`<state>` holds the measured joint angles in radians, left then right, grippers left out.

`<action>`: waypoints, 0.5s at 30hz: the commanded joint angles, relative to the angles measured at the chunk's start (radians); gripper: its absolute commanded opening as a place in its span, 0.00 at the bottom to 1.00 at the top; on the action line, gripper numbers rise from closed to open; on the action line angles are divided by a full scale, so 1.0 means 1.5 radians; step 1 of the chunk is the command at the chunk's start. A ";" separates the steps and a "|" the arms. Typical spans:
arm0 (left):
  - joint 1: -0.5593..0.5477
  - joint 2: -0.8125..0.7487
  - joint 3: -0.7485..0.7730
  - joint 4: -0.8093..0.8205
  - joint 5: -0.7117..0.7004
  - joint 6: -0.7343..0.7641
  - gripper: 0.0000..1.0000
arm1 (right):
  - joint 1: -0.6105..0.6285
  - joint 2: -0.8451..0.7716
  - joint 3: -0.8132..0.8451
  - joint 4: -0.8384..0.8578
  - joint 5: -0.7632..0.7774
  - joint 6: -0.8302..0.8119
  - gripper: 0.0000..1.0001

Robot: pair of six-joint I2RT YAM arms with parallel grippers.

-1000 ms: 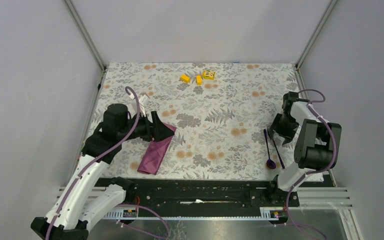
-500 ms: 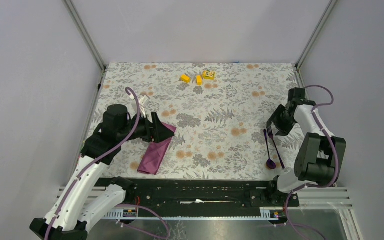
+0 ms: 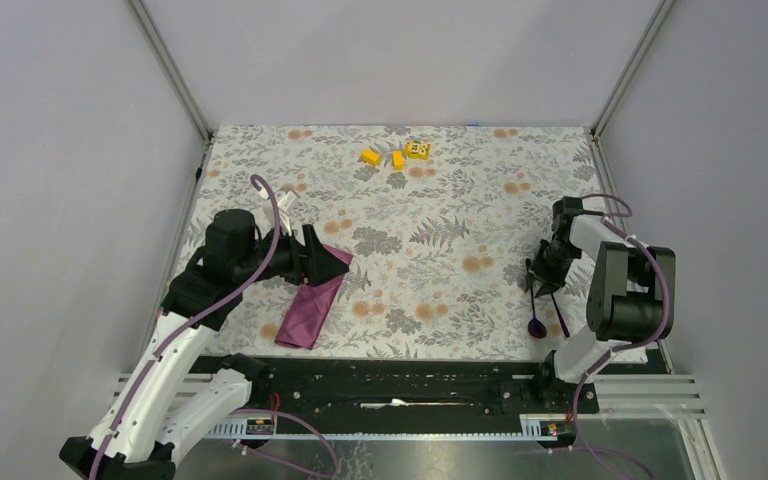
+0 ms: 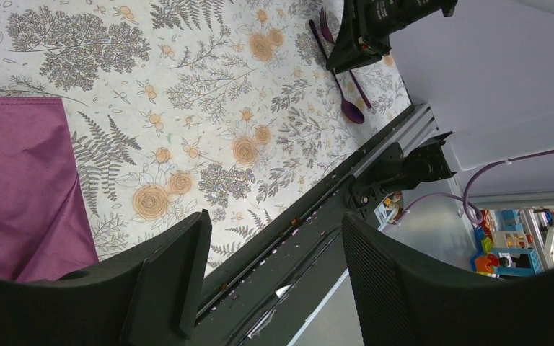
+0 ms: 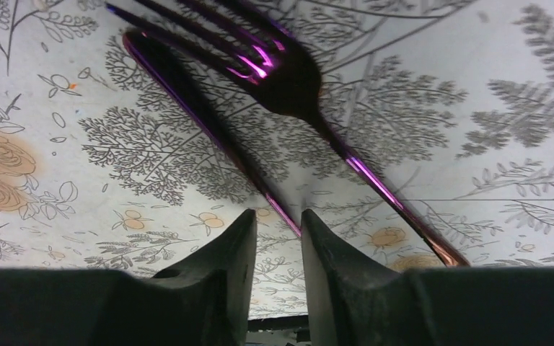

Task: Fold the napkin into a case and place the utensils inside
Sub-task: Move the spoon to the center of the board.

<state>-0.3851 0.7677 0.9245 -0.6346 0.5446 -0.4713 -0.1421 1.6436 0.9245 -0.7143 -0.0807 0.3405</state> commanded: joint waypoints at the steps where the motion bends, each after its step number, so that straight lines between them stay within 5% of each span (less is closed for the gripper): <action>1: -0.002 0.003 0.014 0.021 -0.012 0.007 0.72 | 0.047 0.035 0.010 0.019 0.032 -0.006 0.33; 11: -0.001 0.013 0.024 0.008 -0.029 0.009 0.72 | 0.244 0.138 0.099 0.037 0.081 -0.064 0.08; 15: 0.000 -0.005 0.044 -0.029 -0.154 0.000 0.72 | 0.379 0.178 0.167 0.043 0.039 -0.188 0.03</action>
<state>-0.3851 0.7849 0.9298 -0.6552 0.4885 -0.4706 0.2504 1.8236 1.1175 -0.7547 0.0437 0.2340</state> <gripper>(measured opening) 0.719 0.062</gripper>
